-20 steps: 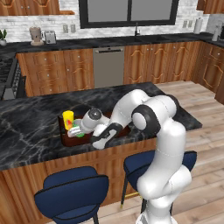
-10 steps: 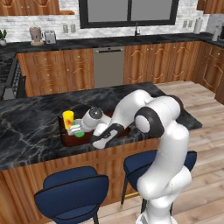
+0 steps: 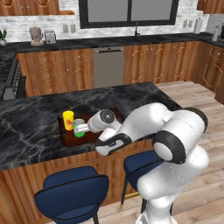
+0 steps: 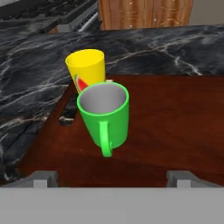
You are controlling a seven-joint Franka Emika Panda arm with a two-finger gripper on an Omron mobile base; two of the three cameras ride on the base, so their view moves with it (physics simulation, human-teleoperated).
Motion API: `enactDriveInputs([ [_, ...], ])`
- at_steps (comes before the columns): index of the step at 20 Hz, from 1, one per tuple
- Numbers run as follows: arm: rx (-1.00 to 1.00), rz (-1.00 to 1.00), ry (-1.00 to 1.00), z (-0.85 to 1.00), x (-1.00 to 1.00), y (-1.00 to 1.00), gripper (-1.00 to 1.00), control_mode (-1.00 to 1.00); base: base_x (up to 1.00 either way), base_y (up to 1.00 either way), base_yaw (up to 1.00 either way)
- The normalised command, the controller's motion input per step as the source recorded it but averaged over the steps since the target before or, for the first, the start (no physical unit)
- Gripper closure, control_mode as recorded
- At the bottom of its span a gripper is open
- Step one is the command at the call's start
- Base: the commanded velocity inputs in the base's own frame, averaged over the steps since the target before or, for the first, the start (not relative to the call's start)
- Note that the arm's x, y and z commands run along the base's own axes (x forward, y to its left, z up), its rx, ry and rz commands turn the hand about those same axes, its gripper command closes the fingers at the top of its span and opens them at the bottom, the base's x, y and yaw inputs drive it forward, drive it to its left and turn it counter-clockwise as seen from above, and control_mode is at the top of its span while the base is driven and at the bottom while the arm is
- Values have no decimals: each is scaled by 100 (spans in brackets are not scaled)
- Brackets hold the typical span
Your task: There is a tray on the dining counter. Grab the cup, mug, and pitcher and place them on the tray. The pitcher may be placed next to the tray if it cannot fit the tray.
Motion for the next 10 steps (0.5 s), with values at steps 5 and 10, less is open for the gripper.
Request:
enactDriveInputs([
  [5, 0, 0, 13, 100, -32, -45, -100, -100, 0, 0, 0],
  [10, 0, -1, 24, 100, -2, -26, -100, -100, 0, 0, 0],
])
